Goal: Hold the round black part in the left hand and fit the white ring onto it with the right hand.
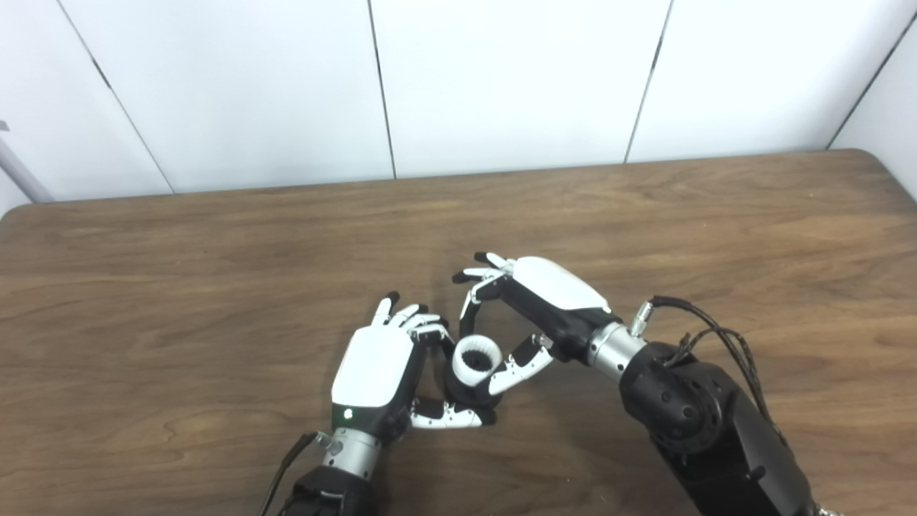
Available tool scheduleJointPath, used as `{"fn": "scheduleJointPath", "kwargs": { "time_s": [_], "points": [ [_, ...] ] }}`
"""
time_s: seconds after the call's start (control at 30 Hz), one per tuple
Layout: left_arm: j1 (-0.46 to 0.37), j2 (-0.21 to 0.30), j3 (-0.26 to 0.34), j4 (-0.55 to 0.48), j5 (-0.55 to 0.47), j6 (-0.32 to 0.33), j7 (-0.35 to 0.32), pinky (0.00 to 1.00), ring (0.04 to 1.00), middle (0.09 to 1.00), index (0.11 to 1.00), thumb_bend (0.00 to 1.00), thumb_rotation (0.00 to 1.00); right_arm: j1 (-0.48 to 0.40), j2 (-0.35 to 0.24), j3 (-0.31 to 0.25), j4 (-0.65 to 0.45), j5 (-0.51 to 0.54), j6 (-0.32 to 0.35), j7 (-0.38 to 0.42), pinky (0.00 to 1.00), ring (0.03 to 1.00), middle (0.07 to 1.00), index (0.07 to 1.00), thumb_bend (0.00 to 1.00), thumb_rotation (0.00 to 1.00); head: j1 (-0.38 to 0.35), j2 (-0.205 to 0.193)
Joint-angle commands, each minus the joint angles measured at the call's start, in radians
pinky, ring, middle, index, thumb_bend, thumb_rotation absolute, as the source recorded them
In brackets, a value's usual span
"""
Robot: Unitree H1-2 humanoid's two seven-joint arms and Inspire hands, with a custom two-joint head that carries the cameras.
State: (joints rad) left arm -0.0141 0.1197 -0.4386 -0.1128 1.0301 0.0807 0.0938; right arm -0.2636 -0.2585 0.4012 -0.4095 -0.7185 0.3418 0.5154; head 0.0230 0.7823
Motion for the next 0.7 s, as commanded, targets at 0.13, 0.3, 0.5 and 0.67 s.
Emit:
{"fn": "scheduleJointPath", "kwargs": {
  "time_s": [0.13, 0.3, 0.5, 0.67],
  "points": [
    [-0.006, -0.008, -0.004, -0.02, 0.013, 0.004, 0.003, 1.0, 0.865, 0.756, 0.486, 0.52, 0.06, -0.025, 0.007, -0.007, -0.007, -0.001, -0.035, -0.028, 1.0, 1.0, 0.878, 0.483, 0.52, 0.13, 0.001, 0.0],
    [-0.007, -0.007, -0.003, -0.016, 0.012, 0.001, 0.008, 1.0, 0.864, 0.758, 0.485, 0.52, 0.06, -0.024, 0.006, -0.005, -0.006, -0.007, -0.03, -0.024, 1.0, 1.0, 0.878, 0.484, 0.52, 0.13, 0.001, 0.0],
    [-0.008, -0.009, -0.001, -0.017, 0.007, 0.0, 0.01, 1.0, 0.864, 0.756, 0.485, 0.52, 0.06, -0.022, 0.003, -0.012, 0.002, 0.004, -0.034, -0.027, 1.0, 1.0, 0.877, 0.484, 0.52, 0.13, 0.002, 0.002],
    [-0.01, -0.008, 0.0, -0.017, 0.007, -0.002, 0.012, 1.0, 0.863, 0.755, 0.485, 0.52, 0.06, -0.021, -0.004, -0.014, 0.014, 0.004, -0.033, -0.027, 1.0, 0.999, 0.878, 0.484, 0.52, 0.13, -0.002, 0.0]
  ]
}}
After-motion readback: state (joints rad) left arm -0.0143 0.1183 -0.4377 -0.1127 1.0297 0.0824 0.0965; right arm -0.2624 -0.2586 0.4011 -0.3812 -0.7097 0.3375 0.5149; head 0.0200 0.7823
